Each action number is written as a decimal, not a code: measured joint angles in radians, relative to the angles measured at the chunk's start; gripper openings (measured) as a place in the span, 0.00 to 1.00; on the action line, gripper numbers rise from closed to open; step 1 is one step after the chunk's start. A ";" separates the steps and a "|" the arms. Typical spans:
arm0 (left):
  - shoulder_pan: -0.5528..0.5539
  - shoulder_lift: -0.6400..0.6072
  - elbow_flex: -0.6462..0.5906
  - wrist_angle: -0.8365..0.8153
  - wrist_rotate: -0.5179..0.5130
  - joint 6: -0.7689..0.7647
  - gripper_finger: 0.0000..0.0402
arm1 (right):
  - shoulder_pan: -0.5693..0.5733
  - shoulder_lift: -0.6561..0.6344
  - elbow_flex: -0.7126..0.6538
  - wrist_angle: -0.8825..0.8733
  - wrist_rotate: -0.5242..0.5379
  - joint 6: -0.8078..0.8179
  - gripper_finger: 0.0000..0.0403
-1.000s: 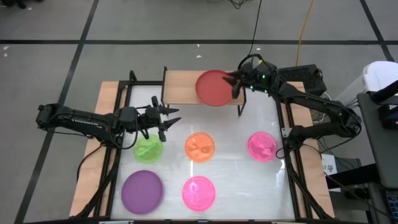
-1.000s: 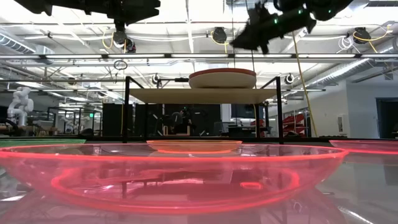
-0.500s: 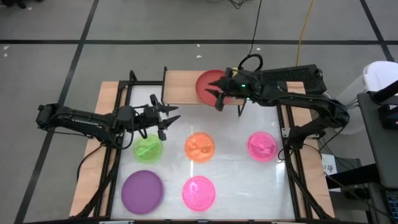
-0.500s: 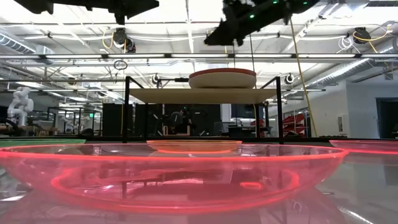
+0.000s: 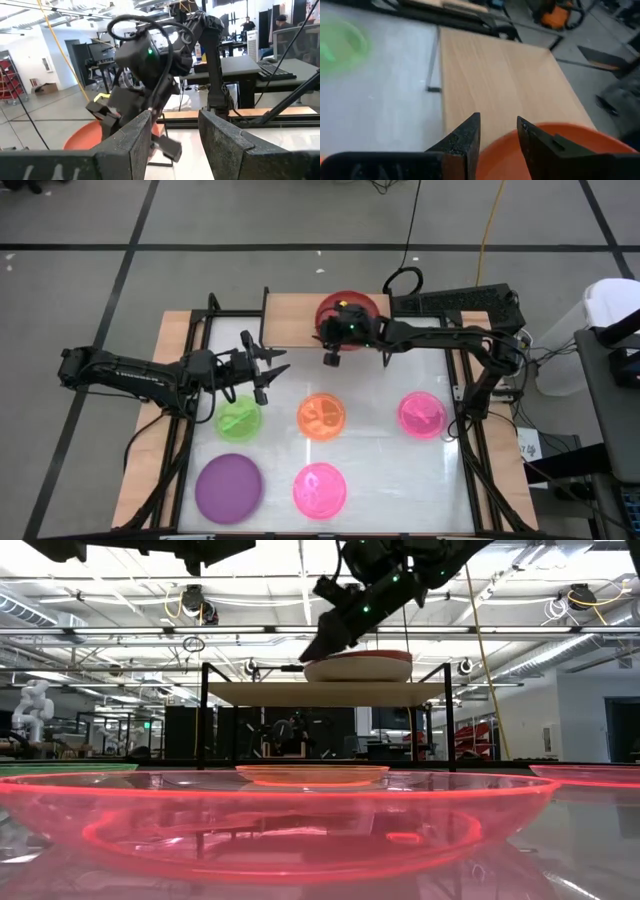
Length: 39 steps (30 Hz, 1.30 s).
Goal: Place and stack plates onto a shelf
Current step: Stack the orange plate on top of the pink plate on the shelf, then stack the purple plate on top of the orange plate on the shelf
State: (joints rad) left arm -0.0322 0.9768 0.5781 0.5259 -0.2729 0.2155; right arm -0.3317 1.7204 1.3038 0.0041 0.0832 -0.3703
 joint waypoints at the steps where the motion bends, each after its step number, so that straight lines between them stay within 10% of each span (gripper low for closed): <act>1: 0.000 0.000 0.000 0.000 0.000 0.000 0.42 | 0.000 0.002 0.001 -0.015 0.020 -0.008 0.28; 29: 0.006 0.000 0.000 -0.001 0.000 -0.007 0.42 | 0.015 -0.049 -0.002 -0.101 0.107 -0.046 0.28; 39: 0.001 0.000 0.000 -0.026 0.000 -0.038 0.42 | 0.143 -0.319 -0.002 -0.183 0.095 -0.013 0.28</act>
State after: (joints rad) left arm -0.0309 0.9768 0.5786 0.5002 -0.2725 0.1774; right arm -0.1884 1.4010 1.3014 -0.1789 0.1782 -0.3835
